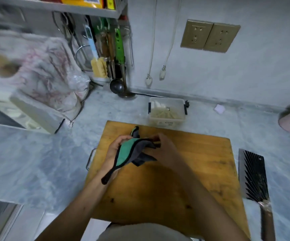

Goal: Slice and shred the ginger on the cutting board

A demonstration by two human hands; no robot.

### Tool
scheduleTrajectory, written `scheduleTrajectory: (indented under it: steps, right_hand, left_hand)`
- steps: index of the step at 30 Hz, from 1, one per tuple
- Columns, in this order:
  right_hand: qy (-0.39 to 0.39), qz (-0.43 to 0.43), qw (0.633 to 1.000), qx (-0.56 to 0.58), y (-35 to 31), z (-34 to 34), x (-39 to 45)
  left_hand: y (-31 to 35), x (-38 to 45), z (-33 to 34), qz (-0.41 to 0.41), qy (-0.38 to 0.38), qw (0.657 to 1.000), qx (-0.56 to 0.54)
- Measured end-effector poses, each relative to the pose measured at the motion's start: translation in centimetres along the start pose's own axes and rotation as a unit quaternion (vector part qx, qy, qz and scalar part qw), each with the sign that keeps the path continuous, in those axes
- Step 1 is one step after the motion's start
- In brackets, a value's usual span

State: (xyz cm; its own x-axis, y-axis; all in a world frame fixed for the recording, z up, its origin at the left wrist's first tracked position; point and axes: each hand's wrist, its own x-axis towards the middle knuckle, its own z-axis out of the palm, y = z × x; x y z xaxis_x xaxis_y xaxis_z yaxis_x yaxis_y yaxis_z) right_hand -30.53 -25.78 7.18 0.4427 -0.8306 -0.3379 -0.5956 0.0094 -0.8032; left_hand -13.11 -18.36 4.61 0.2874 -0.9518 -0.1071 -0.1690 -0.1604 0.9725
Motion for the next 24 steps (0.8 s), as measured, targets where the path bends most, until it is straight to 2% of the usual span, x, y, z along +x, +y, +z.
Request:
scheduleTrajectory:
  steps: [4,6,8,12,14,16,17,18,22,24]
  right_hand:
    - [-0.008,0.035,0.999,-0.003,-2.2,2.4,0.0]
    - [0.010,0.029,0.999,-0.014,-3.6,3.4,0.2]
    - [0.022,0.023,0.999,-0.021,-4.6,4.4,0.5]
    - [0.031,0.005,0.999,-0.043,-6.4,6.1,0.7]
    - [0.042,-0.009,0.998,-0.052,-7.0,6.9,0.8]
    - [0.043,-0.003,0.998,-0.047,-7.4,7.6,0.8]
    - [0.042,0.003,0.998,-0.043,-7.4,8.0,0.8]
    - [0.043,0.005,0.998,-0.040,-7.6,8.1,0.8]
    - [0.062,-0.017,0.996,-0.059,-7.9,8.6,0.3]
    - [0.083,-0.036,0.994,-0.063,-8.4,8.2,0.1]
  left_hand:
    - [-1.6,1.5,-6.0,-0.006,0.137,0.990,0.036]
    - [-2.3,3.3,-9.0,0.046,0.192,0.971,0.135]
    - [-2.8,5.5,-11.7,0.103,0.194,0.948,0.230]
    - [-3.6,10.3,-15.7,0.111,0.155,0.909,0.370]
    - [-4.8,12.0,-16.6,0.062,0.063,0.893,0.442]
    - [-5.7,12.9,-17.0,0.001,-0.072,0.845,0.529]
    - [-6.3,13.1,-17.2,0.001,-0.108,0.825,0.555]
    - [-6.2,12.9,-17.3,0.008,-0.112,0.825,0.554]
    - [-5.1,11.3,-17.3,0.075,0.000,0.908,0.411]
    - [-3.6,10.2,-17.3,0.093,0.007,0.933,0.349]
